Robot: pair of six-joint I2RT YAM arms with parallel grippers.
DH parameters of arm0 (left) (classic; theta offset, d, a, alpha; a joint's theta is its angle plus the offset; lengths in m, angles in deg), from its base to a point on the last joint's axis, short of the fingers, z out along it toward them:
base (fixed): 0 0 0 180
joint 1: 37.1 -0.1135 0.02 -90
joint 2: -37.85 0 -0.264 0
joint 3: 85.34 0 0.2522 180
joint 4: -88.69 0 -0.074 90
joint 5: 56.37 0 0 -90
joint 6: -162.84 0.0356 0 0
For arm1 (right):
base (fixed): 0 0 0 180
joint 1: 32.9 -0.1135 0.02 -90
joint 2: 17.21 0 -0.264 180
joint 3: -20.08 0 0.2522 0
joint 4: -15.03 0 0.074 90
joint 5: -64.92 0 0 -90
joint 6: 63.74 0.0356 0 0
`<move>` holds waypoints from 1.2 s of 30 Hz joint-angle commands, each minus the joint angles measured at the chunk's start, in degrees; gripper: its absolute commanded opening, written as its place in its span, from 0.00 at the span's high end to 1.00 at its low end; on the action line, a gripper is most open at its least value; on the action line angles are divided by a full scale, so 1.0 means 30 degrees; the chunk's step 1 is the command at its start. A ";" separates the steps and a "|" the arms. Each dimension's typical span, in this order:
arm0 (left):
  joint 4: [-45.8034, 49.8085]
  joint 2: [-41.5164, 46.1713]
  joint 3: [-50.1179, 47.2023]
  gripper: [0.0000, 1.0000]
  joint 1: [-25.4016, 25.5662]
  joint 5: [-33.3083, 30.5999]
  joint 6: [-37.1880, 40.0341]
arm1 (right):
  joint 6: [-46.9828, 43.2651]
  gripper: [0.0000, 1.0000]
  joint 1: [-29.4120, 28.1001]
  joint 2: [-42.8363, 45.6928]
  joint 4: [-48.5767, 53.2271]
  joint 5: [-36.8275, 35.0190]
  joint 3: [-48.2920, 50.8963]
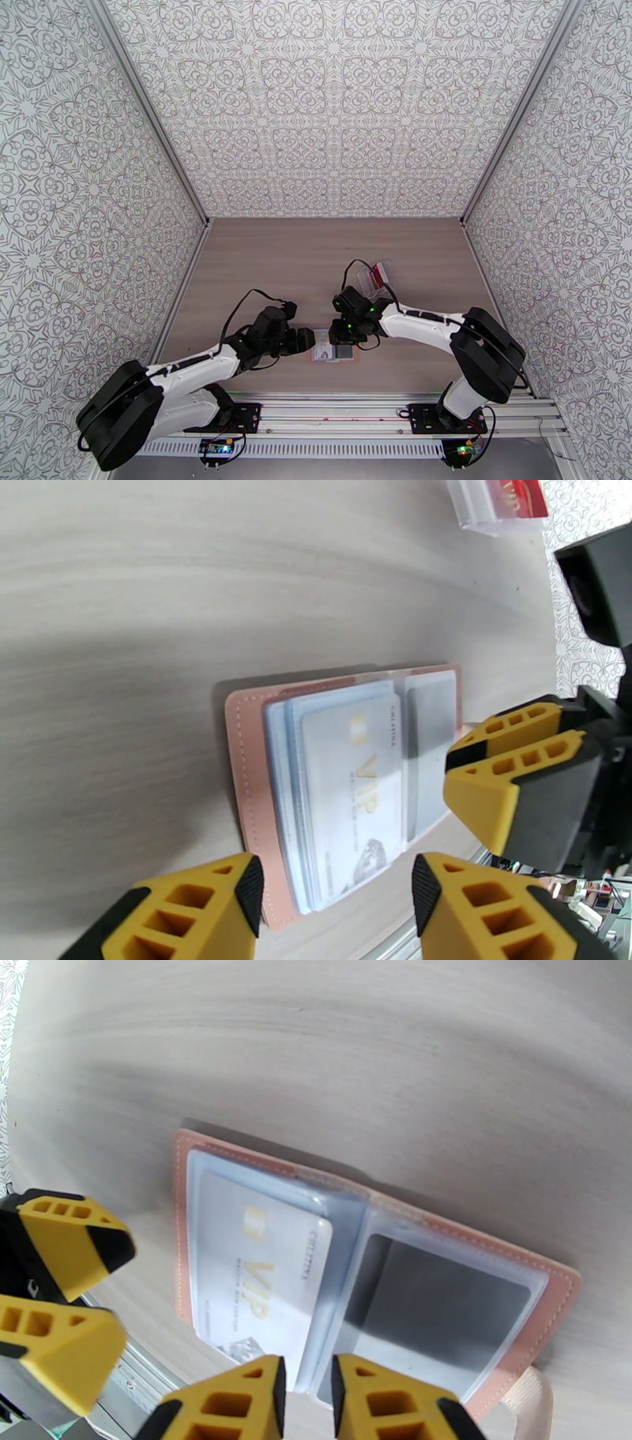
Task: Put the credit cards into the card holder
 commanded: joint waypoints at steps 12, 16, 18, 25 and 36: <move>0.1046 0.0612 -0.0221 0.43 -0.0374 -0.0381 0.0339 | 0.0255 0.85 -0.0257 -0.0211 -0.0969 0.0536 -0.0030; 0.1006 0.0592 -0.0178 0.43 -0.0390 -0.0333 0.0347 | 0.0225 0.87 -0.0271 -0.0455 -0.1013 0.0580 -0.0069; 0.1020 0.0562 -0.0136 0.43 -0.0405 -0.0315 0.0383 | 0.0240 0.89 -0.0274 -0.0538 -0.1024 0.0597 -0.0098; 0.1016 0.0485 -0.0059 0.43 -0.0419 -0.0267 0.0393 | 0.0183 0.94 -0.0287 -0.0740 -0.1068 0.0650 -0.0194; 0.0962 0.0395 -0.0025 0.43 -0.0433 -0.0198 0.0442 | 0.0090 0.98 -0.0297 -0.1194 -0.0966 0.0538 -0.0305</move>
